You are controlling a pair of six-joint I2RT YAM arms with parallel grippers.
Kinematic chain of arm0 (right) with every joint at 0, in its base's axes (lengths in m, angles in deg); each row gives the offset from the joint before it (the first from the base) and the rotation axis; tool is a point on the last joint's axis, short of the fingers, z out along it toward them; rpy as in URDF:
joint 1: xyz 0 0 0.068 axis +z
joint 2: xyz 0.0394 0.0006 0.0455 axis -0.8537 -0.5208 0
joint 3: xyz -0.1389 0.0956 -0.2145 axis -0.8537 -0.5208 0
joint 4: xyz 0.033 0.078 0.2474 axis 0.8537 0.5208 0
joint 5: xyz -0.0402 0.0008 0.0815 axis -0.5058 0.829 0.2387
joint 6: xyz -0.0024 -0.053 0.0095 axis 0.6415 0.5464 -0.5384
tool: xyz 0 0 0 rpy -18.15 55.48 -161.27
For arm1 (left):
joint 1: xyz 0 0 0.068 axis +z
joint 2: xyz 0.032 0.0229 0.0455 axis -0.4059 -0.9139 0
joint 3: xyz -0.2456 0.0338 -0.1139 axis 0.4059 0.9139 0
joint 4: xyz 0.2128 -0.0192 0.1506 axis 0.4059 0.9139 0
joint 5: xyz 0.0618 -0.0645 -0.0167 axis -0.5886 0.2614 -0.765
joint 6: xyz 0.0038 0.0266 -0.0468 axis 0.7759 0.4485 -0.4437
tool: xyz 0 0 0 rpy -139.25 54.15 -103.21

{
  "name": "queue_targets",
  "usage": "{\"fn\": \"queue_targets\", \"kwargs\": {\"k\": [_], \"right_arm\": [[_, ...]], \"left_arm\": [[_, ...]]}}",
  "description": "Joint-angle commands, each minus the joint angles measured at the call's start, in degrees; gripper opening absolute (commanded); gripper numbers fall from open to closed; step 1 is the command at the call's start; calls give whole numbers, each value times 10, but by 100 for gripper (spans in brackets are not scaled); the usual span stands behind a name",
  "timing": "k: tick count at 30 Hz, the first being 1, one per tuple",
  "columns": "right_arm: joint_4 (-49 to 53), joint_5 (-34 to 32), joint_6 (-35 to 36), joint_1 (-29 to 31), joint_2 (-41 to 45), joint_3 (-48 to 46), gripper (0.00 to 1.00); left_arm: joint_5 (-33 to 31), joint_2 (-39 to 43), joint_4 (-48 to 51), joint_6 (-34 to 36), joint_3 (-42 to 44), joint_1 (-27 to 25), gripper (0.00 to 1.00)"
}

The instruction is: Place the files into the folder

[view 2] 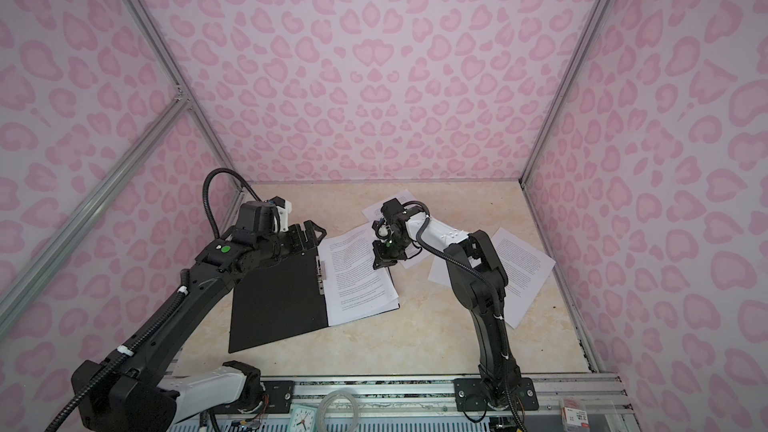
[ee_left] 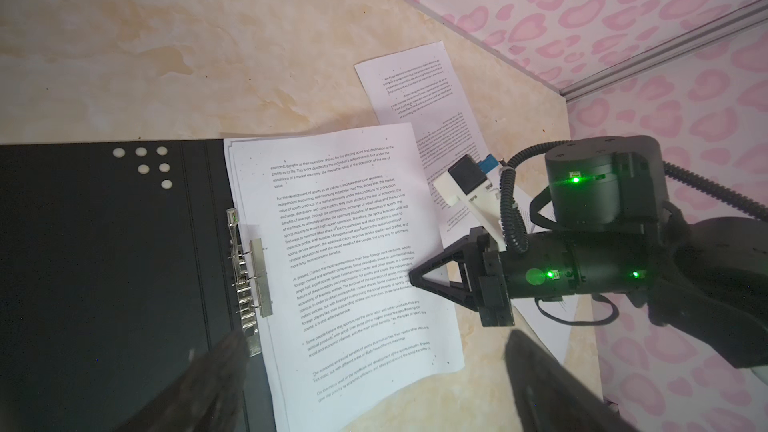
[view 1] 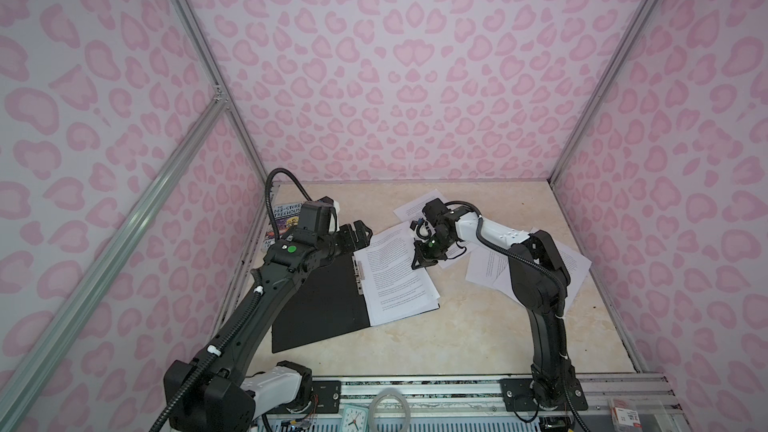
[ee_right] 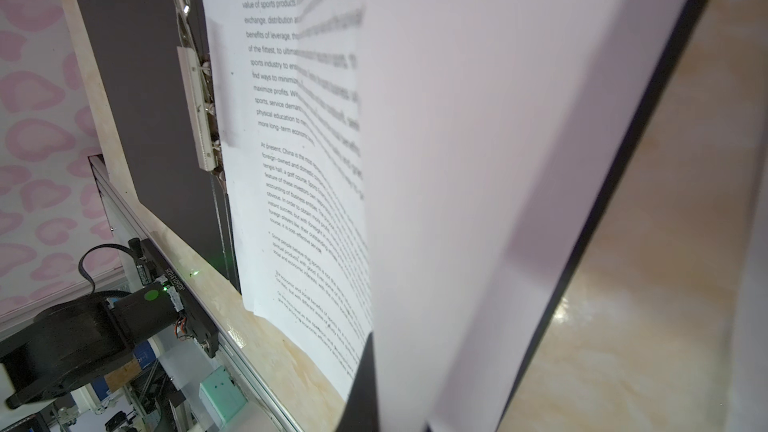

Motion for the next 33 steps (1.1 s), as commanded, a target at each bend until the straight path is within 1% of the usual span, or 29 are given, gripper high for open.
{"fn": "queue_targets", "kwargs": {"k": [1, 13, 25, 29, 33], "right_arm": [[3, 7, 1, 2, -8, -1, 0], [-9, 16, -21, 8, -15, -1, 0], [-6, 21, -21, 9, -16, 2, 0], [-6, 25, -21, 9, -14, -1, 4], [-9, 26, -22, 9, -10, -5, 13]], "left_arm": [[-3, -4, 3, 1, -5, 0, 98], [-5, -17, 1, 3, -5, 0, 98], [-5, -29, 0, 5, -12, 0, 98], [-5, -31, 0, 6, -12, 0, 98], [-7, -32, 0, 6, -12, -1, 98]]}}
